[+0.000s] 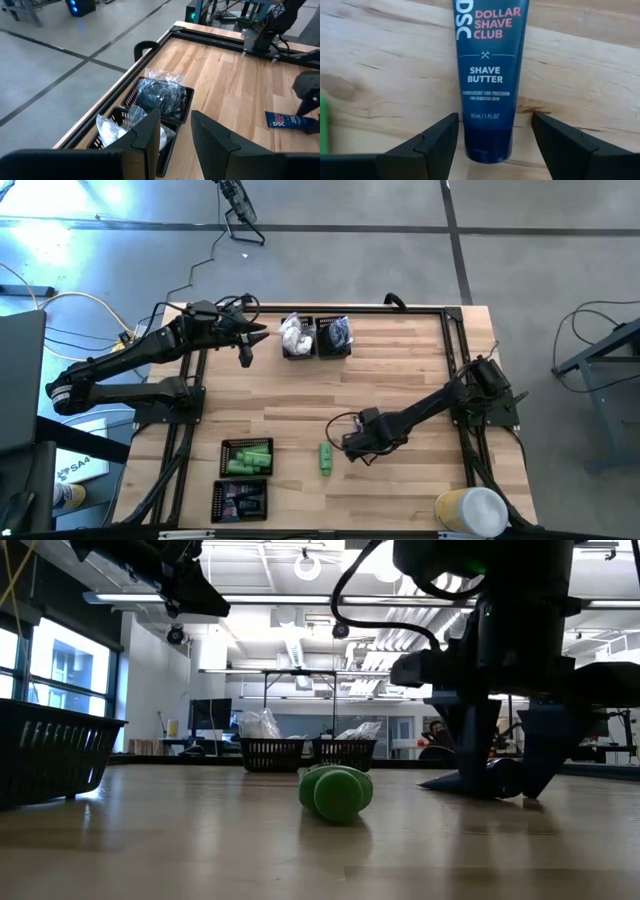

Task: Pick & Place Travel size toiletries
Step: Put the dark blue shave cream into the bottom left basket

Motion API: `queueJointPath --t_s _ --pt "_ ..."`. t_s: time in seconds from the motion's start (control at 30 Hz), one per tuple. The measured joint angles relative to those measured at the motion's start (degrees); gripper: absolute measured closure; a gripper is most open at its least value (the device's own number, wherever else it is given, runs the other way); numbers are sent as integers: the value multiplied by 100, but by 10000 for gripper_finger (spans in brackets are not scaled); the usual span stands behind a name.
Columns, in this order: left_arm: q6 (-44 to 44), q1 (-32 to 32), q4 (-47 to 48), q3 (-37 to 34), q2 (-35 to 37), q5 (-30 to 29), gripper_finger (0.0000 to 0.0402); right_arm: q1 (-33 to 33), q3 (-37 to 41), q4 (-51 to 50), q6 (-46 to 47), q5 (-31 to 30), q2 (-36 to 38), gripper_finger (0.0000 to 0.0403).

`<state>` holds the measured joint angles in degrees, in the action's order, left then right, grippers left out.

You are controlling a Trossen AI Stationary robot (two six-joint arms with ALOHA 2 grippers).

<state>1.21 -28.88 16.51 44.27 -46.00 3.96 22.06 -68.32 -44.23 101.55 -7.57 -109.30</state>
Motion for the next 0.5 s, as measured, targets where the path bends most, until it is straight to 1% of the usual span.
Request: queueJointPath --t_s 0.13,0.23,0.5 --pt "0 0 -3 2 0 -9 294 0 3 16 0 -2 1 157" --pt "0 0 -3 2 0 -13 294 0 3 11 0 7 1 166" --pt "0 1 -3 2 0 -23 294 -7 14 96 -133 19 1 220"
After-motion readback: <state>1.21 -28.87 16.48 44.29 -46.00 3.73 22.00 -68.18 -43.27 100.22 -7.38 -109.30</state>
